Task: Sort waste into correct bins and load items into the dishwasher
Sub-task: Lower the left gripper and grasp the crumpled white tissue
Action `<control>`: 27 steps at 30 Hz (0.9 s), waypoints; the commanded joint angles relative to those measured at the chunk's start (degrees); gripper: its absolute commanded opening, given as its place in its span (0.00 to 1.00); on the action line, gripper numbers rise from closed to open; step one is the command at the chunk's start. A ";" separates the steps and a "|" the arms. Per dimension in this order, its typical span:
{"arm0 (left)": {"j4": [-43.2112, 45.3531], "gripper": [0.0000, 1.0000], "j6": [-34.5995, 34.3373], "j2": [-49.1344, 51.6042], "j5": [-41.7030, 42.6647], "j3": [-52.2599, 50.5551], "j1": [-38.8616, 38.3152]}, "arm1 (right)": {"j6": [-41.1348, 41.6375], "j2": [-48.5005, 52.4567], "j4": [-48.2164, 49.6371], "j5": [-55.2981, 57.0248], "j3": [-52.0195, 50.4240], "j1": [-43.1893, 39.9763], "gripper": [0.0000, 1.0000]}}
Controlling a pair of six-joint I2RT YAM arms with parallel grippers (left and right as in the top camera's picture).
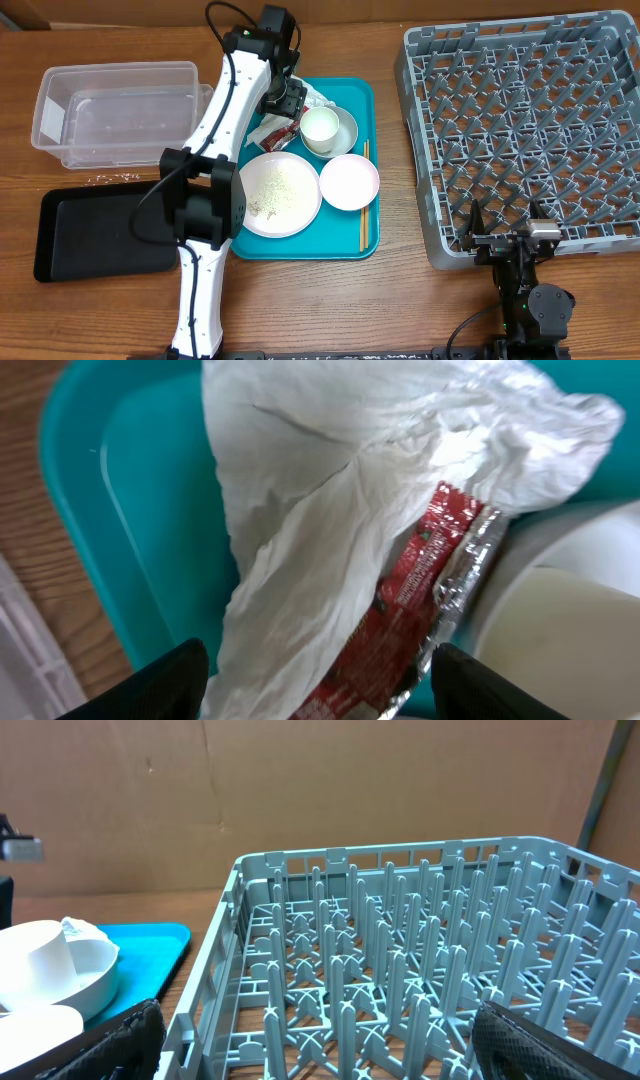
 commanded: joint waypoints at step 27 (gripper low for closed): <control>0.46 0.63 -0.42 3.30 -0.24 0.57 0.70 | 0.17 -0.68 0.35 -0.31 -0.59 -0.20 1.00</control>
